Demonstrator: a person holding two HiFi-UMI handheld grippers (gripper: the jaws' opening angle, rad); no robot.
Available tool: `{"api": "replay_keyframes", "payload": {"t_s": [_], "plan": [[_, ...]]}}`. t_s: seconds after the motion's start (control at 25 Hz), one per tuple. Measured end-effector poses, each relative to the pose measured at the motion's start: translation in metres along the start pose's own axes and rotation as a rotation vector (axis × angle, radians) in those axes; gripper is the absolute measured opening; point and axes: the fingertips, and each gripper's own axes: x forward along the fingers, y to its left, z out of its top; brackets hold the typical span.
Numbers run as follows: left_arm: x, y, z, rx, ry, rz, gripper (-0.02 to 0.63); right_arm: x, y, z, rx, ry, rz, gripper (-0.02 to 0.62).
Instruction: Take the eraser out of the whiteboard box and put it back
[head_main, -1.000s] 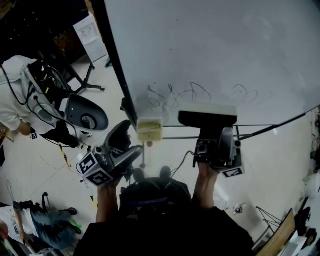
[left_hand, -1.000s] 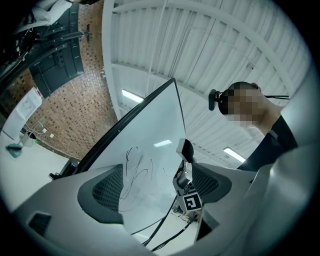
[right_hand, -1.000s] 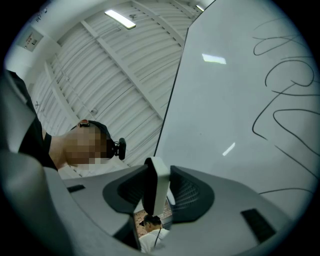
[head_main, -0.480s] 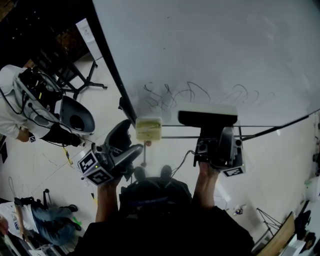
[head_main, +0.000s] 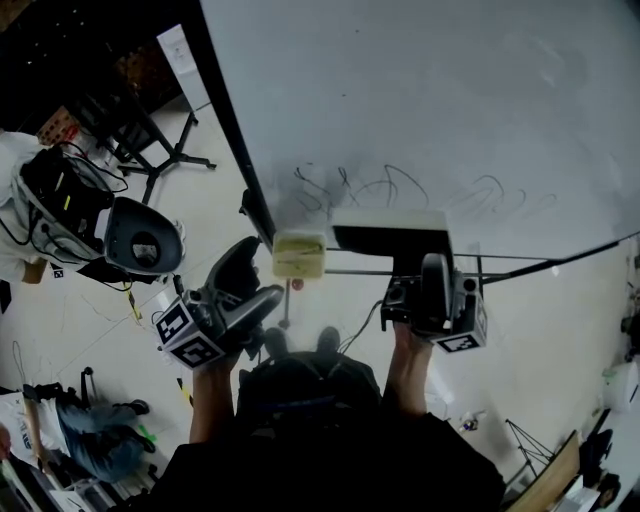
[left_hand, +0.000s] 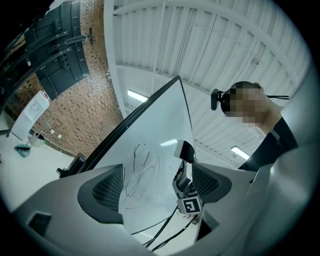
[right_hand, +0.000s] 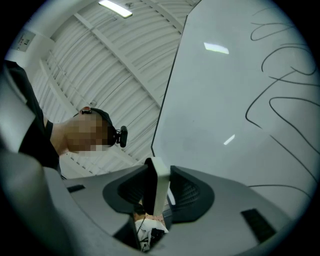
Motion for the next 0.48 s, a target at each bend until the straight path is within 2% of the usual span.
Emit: {"api": "replay_keyframes", "payload": {"t_s": [0.24,0.48], "plan": [[-0.009,0.010,0.005,-0.010,-0.012,0.014,0.428,-0.006,-0.009,-0.025,0.031,0.056,-0.018,0.156],[-0.016,0.017,0.006,-0.024,-0.028,0.023,0.428,-0.002,-0.015,-0.041,-0.002,0.120,-0.054,0.156]]}}
